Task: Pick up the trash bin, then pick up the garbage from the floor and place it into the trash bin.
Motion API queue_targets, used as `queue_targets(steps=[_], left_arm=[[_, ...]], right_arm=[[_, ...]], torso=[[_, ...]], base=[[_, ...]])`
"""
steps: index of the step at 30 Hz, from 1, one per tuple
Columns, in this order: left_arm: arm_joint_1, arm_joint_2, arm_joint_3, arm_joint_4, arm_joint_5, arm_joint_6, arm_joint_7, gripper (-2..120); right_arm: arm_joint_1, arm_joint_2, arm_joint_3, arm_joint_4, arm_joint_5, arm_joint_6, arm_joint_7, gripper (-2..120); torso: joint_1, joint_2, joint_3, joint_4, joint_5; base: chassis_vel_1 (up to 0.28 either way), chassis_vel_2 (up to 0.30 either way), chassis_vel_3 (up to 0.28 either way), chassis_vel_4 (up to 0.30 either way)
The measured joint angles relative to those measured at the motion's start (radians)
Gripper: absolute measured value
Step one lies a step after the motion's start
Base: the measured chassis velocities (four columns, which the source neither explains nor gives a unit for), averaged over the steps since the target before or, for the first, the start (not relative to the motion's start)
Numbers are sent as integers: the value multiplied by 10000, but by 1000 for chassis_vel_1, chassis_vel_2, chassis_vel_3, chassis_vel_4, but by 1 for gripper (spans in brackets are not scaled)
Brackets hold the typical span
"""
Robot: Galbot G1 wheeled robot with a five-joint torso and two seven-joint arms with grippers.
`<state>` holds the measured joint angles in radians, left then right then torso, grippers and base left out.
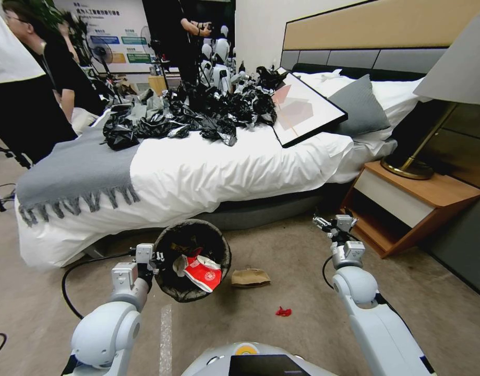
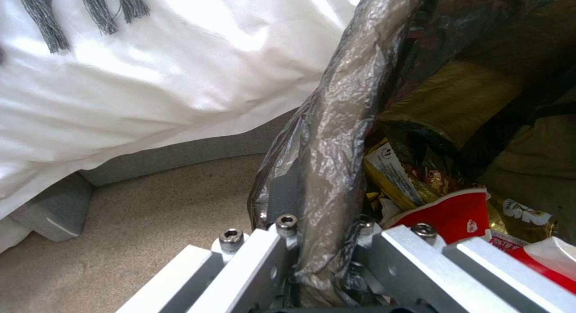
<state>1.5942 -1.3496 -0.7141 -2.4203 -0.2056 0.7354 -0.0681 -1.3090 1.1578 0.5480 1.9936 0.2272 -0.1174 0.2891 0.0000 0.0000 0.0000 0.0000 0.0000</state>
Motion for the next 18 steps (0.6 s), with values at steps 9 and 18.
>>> queue_targets(steps=[9,18], left_arm=[[40,15,2,-20,7,0,25,0],[59,-29,17,-25,34,0,20,0]], right_arm=[[33,100,-49,-77,-88,117,12,100],[178,-761,-700,-3,607,-554,-25,100]], torso=[[0,0,0,0,1],[0,0,0,-3,-2]], base=[[0,0,0,0],[0,0,0,0]])
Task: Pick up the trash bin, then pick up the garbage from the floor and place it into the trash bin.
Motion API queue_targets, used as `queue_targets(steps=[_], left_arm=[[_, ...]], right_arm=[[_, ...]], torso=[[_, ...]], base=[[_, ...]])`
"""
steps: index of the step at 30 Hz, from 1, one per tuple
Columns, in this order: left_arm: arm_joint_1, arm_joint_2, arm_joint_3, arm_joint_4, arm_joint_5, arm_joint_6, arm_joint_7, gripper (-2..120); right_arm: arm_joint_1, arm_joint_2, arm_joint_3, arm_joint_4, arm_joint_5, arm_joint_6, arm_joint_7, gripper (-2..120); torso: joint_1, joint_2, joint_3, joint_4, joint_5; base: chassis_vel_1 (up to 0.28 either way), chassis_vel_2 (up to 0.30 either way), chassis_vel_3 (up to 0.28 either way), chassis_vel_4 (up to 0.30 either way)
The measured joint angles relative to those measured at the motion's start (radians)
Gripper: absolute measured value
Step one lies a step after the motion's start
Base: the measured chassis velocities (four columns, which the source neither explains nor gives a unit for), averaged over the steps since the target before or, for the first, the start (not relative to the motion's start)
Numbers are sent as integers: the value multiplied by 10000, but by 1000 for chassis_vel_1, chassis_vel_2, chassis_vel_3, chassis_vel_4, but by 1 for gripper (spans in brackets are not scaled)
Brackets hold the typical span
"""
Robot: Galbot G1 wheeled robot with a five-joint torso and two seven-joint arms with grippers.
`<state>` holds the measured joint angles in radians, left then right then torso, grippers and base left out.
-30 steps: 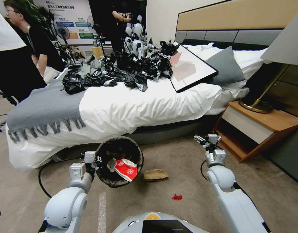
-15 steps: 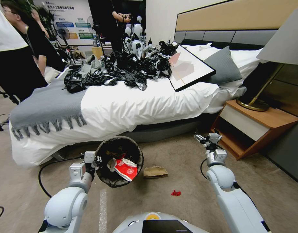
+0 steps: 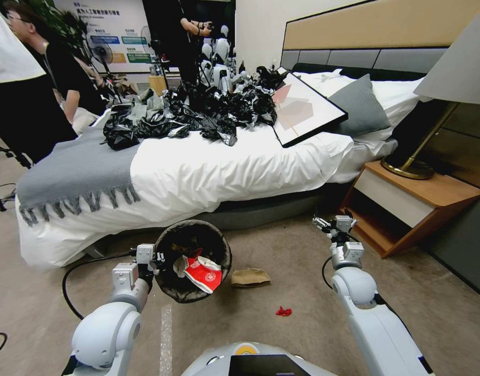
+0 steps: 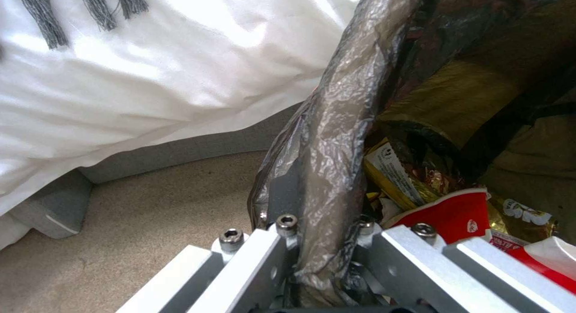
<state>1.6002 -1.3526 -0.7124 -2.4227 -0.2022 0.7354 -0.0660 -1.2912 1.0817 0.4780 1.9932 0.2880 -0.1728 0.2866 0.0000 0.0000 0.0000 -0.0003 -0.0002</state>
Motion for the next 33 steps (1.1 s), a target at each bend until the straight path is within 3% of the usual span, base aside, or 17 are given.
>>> queue_targets(steps=[1,3,4,5,6,14,26,33], left_arm=[[0,0,0,0,0,0,0,0],[40,37,-40,-55,-1,0,-18,0],[40,37,-40,-55,-1,0,-18,0],[66,88,-56,-112,11,0,-20,0],[96,98,-52,-128,30,0,-19,0],[154,92,-15,-160,212,0,69,0],[46,89,8,29,319,0,125,0],[-15,52,13,176,367,0,147,0]], right_arm=[[0,0,0,0,0,0,0,100],[638,-758,-919,-120,1350,-1312,450,100],[638,-758,-919,-120,1350,-1312,450,100],[1374,-1310,-1602,-431,2425,-2589,546,100],[1759,-1581,-1982,-700,2883,-3151,467,100],[2974,-2456,-3513,-1165,4914,-5628,-430,100],[3377,-2451,-5069,-1562,5558,-5741,-520,100],[3619,-2401,-6611,-1731,5606,-5685,-644,100]], torso=[[0,0,0,0,0],[0,-1,0,7,4],[0,-1,0,7,4],[0,0,0,7,0],[0,0,0,4,2],[0,0,0,1,1],[0,-1,0,2,2],[0,0,0,4,-2]], base=[[0,0,0,0],[0,0,0,0],[0,0,0,0],[0,0,0,0],[0,0,0,0],[0,0,0,0],[0,0,0,0],[0,0,0,0]])
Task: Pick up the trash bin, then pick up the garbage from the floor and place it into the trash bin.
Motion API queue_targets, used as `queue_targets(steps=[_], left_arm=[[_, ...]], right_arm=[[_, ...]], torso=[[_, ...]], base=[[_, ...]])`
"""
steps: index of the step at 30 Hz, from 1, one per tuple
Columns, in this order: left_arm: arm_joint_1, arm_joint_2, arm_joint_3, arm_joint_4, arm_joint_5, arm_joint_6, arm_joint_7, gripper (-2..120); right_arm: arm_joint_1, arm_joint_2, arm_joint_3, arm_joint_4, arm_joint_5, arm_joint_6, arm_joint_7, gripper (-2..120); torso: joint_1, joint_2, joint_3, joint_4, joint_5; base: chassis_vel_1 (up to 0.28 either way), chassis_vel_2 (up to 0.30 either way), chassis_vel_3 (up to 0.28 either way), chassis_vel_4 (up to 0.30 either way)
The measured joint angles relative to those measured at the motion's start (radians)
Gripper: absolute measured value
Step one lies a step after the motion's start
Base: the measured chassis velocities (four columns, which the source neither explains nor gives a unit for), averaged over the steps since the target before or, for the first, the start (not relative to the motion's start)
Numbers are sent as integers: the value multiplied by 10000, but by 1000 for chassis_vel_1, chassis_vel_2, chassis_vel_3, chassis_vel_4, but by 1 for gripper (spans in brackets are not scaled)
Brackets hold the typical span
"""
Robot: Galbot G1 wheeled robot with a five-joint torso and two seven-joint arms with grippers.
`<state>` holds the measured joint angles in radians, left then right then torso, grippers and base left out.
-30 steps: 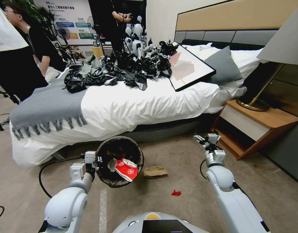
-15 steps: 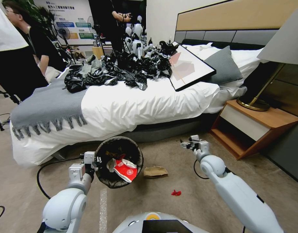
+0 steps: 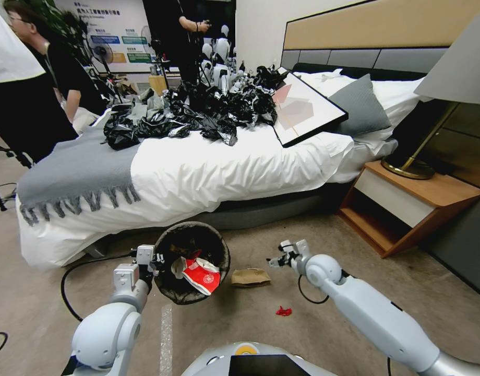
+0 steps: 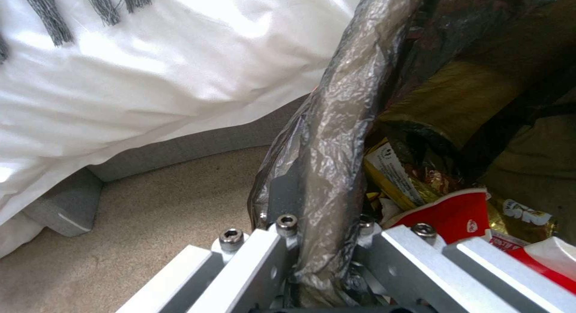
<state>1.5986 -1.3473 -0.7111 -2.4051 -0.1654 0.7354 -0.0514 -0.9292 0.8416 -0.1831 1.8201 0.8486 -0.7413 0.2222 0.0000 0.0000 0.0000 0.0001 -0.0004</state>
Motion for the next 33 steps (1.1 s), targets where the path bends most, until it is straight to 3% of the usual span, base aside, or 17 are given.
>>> queue_targets(steps=[10,33], left_arm=[[-46,-33,3,117,42,0,18,0],[-116,-28,-29,263,68,0,44,0]], right_arm=[[-231,130,-352,-381,-262,33,-38,100],[-1104,394,44,-1353,-400,56,8,100]], torso=[[0,0,0,-1,3],[0,0,0,0,4]], base=[[0,0,0,0],[0,0,0,0]])
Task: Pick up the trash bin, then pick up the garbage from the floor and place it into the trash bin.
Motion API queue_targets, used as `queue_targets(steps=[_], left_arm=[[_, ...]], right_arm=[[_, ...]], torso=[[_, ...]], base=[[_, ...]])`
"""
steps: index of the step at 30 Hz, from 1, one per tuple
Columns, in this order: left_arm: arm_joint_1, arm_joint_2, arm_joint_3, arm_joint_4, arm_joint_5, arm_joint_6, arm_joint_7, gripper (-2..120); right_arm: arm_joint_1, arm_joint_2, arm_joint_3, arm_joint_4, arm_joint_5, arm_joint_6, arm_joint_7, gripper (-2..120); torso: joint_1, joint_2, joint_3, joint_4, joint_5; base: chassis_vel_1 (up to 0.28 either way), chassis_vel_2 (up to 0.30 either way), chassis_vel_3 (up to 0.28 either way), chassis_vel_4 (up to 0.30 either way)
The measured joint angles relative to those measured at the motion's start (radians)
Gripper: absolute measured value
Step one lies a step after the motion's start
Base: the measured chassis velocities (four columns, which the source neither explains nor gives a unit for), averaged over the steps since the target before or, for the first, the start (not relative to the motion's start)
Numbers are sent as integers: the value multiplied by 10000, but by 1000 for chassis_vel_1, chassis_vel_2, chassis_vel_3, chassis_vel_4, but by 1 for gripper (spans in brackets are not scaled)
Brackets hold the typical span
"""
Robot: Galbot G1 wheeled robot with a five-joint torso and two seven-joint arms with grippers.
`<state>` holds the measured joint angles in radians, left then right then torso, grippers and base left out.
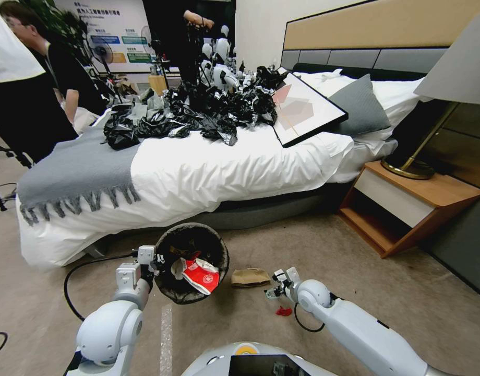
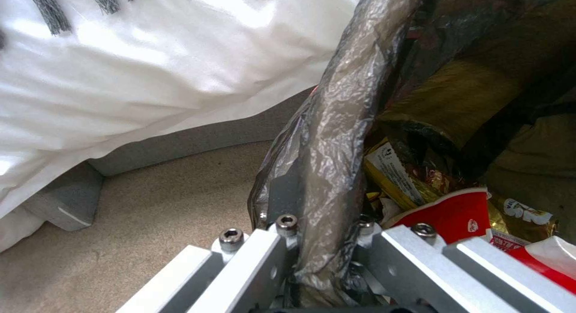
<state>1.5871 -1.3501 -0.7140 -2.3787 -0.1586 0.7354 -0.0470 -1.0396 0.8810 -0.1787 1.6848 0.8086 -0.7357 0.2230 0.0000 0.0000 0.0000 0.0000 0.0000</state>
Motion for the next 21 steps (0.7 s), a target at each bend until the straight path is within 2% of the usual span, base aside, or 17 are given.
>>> queue_targets(steps=[11,21], left_arm=[[-28,25,12,35,-3,0,1,0],[-75,25,20,80,-3,0,1,0]], right_arm=[[-432,-14,190,-225,-106,67,10,100],[-838,296,223,-500,-453,151,41,100]], torso=[[-1,0,0,0,-1],[0,0,0,-1,0]], base=[[0,0,0,0],[0,0,0,0]])
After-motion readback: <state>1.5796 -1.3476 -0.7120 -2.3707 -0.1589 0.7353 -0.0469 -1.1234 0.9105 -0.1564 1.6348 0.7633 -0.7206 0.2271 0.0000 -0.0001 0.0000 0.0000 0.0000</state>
